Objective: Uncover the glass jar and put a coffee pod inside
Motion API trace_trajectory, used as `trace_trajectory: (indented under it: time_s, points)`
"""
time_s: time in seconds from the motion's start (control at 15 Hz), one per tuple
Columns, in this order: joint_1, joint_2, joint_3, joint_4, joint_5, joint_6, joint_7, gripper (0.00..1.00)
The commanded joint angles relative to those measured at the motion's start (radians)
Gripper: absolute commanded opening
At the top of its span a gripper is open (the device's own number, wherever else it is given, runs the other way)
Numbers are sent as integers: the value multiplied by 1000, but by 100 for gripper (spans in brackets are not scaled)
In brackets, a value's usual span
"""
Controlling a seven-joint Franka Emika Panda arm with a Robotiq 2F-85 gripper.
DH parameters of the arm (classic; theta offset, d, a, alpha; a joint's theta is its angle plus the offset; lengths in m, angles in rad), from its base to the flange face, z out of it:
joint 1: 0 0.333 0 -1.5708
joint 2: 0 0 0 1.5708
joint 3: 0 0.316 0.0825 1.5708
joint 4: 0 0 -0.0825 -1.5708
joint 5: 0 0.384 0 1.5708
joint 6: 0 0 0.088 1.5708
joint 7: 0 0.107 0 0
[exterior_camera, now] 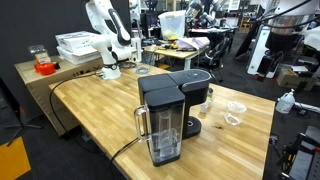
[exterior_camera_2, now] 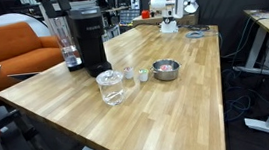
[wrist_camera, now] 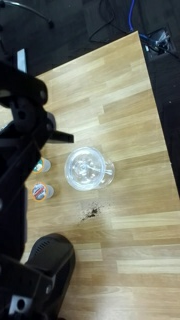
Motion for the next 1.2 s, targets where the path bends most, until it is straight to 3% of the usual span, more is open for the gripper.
trace_trajectory:
  time_s: [0.0, 0.4, 1.13]
  points:
    - [10, -1, -9, 2, -5, -3, 4, 100]
    - [14, 32, -22, 24, 14, 11, -5, 100]
    - [-9, 312, -92, 131, 37, 137, -7, 100]
